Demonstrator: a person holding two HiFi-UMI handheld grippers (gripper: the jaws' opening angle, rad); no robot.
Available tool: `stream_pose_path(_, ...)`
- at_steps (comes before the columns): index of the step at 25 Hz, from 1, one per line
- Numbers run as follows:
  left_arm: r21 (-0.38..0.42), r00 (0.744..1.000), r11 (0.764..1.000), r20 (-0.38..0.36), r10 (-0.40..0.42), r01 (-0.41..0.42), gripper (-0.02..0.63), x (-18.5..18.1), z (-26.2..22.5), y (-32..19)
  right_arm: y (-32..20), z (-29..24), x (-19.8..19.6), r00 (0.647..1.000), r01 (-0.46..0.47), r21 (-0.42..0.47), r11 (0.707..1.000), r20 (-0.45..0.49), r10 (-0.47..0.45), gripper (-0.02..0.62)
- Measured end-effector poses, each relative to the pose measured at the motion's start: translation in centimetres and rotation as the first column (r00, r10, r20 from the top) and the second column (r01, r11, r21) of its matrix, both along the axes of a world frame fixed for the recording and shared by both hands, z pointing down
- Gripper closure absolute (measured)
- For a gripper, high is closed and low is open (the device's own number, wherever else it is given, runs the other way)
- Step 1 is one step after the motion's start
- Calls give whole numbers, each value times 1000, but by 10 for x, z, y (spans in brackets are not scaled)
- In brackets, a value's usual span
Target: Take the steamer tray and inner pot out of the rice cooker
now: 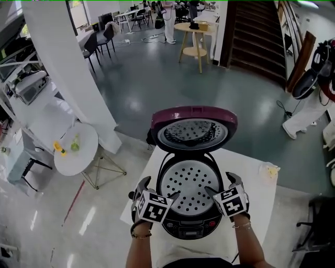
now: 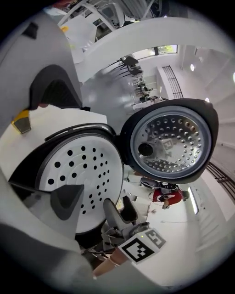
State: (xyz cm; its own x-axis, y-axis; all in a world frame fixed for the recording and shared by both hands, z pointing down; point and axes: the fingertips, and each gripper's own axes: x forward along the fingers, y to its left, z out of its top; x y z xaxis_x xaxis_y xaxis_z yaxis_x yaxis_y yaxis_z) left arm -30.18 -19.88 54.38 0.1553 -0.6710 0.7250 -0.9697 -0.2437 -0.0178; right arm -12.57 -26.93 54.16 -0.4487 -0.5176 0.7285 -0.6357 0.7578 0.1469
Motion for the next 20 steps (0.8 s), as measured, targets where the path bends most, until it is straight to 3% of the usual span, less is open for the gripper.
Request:
stream_pose_path(3,-45,998,999,56,30,-27,110,-1,13,-10,-9,16,-8,998,16,-38,999,-63,-18,186)
stream_pose_path(7,-86,982,996,181,53,-38,253,-8,26,-15,-17,29,-10,991,13,-39,999,-131,-18,187)
stream_pose_path(10,-98,982,994,177,63,-46,300,-4,33,-19,-18,34,-11,996,6,-78,997,-90,-13,204)
stream_pose_path(12,-104,977,994,205,56,-35,342,-5,36,-23,-20,35,-10,999,1,-96,995,-47,-6,255)
stream_pose_path(18,-104,964,995,262,36,-9,376,-8,36,-26,-16,33,-9,999,14,-72,997,-41,-17,259)
stream_pose_path(20,-100,947,995,318,47,-16,385,-11,34,-27,-15,32,-12,999,23,-58,998,-41,-26,262)
